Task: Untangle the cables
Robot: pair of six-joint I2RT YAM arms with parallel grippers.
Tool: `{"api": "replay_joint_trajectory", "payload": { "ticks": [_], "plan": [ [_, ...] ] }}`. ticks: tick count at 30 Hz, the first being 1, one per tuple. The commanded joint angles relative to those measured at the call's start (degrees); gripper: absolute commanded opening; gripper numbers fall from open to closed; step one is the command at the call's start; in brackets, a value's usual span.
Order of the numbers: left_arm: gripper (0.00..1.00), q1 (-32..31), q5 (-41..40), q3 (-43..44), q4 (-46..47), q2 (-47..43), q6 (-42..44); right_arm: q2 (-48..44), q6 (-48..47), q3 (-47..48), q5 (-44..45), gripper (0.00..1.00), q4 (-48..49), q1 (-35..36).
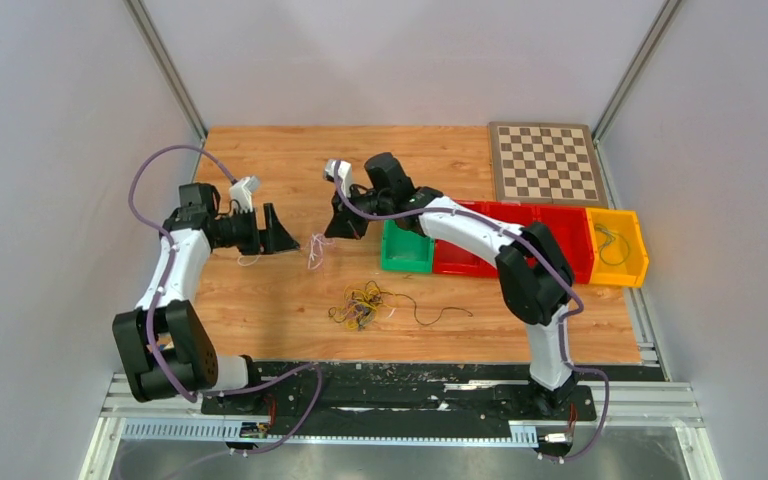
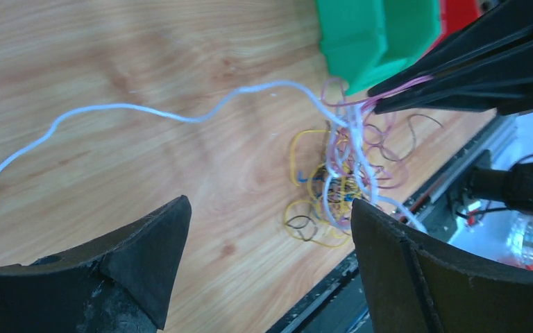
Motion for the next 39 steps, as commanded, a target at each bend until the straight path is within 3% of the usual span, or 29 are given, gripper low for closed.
{"api": "replay_joint_trajectory", "payload": {
  "ticks": [1, 5, 7, 11, 18, 20, 26, 27, 33, 39],
  "plan": [
    [0.93, -3.3, 6.3, -2.9, 9.2, -4.8, -6.0, -6.3, 1.9, 0.5, -3.1, 0.00, 3.0, 0.0],
    [0.87, -6.2, 8.8, -5.1, 16.3, -6.1, -11.9, -7.5, 2.3, 0.0, -4.2, 0.00, 3.1, 0.0],
    [0.79, -6.3, 10.0, -6.4, 19.7, -6.5, -14.3, -8.6, 2.3, -0.6, -5.0, 0.00, 3.1, 0.1],
    [0.71, -6.5, 13.3, -8.5, 24.9, -6.3, -18.0, -10.8, 3.0, -1.8, -6.6, 0.00, 3.6, 0.1],
    [0.71, -8.6, 17.0, -12.8, 34.2, -9.1, -24.3, -12.2, 4.8, -2.6, -7.4, 0.00, 4.6, 0.1],
    [0.61, -8.7, 15.7, -13.7, 35.8, -9.5, -25.7, -12.7, 6.2, -2.7, -7.8, 0.00, 5.4, 0.1],
    [0.07, -6.7, 13.8, -12.7, 29.2, -10.1, -21.9, -15.8, 8.0, -3.3, -5.6, 0.00, 5.7, -1.2],
    [0.03, -6.1, 14.0, -12.6, 28.1, -10.6, -21.2, -16.3, 8.4, -3.4, -4.8, 0.00, 5.7, -2.0],
    [0.00, -0.1, 11.5, -10.7, 14.2, -11.5, -11.2, -19.2, 8.9, -5.6, -2.5, 0.00, 5.6, -6.9],
    [0.00, 4.2, 4.2, -8.5, 7.5, -11.6, -4.5, -21.9, 8.7, -8.2, -0.8, 0.00, 5.6, -9.7]
  ]
}}
